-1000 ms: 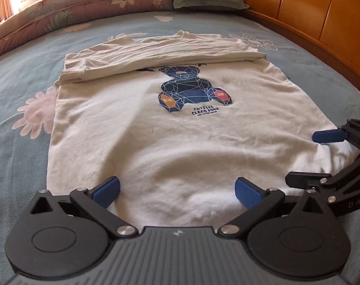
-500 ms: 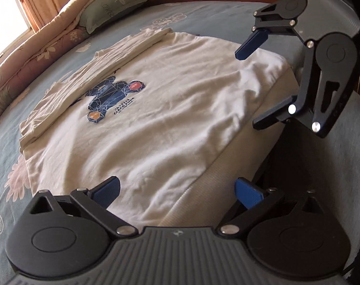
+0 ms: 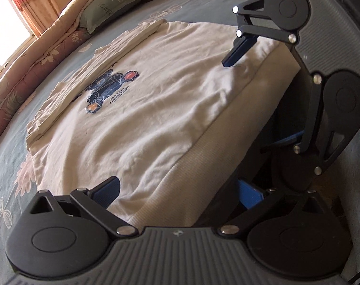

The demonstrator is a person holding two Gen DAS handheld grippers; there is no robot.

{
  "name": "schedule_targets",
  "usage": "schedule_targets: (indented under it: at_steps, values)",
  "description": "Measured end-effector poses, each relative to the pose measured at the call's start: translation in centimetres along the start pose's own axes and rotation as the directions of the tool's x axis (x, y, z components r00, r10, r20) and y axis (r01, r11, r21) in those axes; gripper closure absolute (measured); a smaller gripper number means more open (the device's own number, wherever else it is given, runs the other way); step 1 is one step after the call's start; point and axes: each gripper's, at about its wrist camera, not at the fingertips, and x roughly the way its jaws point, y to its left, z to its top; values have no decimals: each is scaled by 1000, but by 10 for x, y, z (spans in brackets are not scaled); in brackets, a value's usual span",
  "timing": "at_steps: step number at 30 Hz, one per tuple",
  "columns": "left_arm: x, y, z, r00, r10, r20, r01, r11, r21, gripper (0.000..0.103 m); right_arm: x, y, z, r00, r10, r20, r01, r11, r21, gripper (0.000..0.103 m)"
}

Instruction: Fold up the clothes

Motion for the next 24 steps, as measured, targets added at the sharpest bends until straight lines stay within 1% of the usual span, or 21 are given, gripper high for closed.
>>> schedule_targets:
  at_steps: [3,5,7,11,13,16,19,20,24]
  values:
    - [-2,-2,2,1000,15,16,-15,1000,3,1,6,14,-2,993,-119,8,119,989,-86,0]
    - [-2,-5,4,999,19,27,-20,1000,13,1,2,16,-4,982,-184,35,187,977,-107,0]
    - [0,-8,7,999,10,34,-11,1000,19,1,-8,16,-7,974,-215,76,223,968,-117,0]
    - [5,-18,16,997,-48,55,46,998,38,1,-29,17,-10,950,-272,154,292,948,-129,0]
    - [5,-22,20,996,-41,78,37,998,56,1,-40,15,-10,933,-304,192,329,938,-111,0]
    - [5,-20,25,993,-14,116,7,998,63,1,-48,5,-8,925,-322,202,339,939,-57,0]
    - [2,-12,28,987,39,154,-45,998,39,1,-48,-4,-8,934,-303,188,311,950,-17,0]
    - [-1,-6,29,984,52,169,-56,998,18,1,-48,-6,-8,937,-297,184,303,953,-7,0]
    - [-10,15,32,977,61,205,-47,996,-72,1,-48,-9,-8,950,-250,185,251,968,16,0]
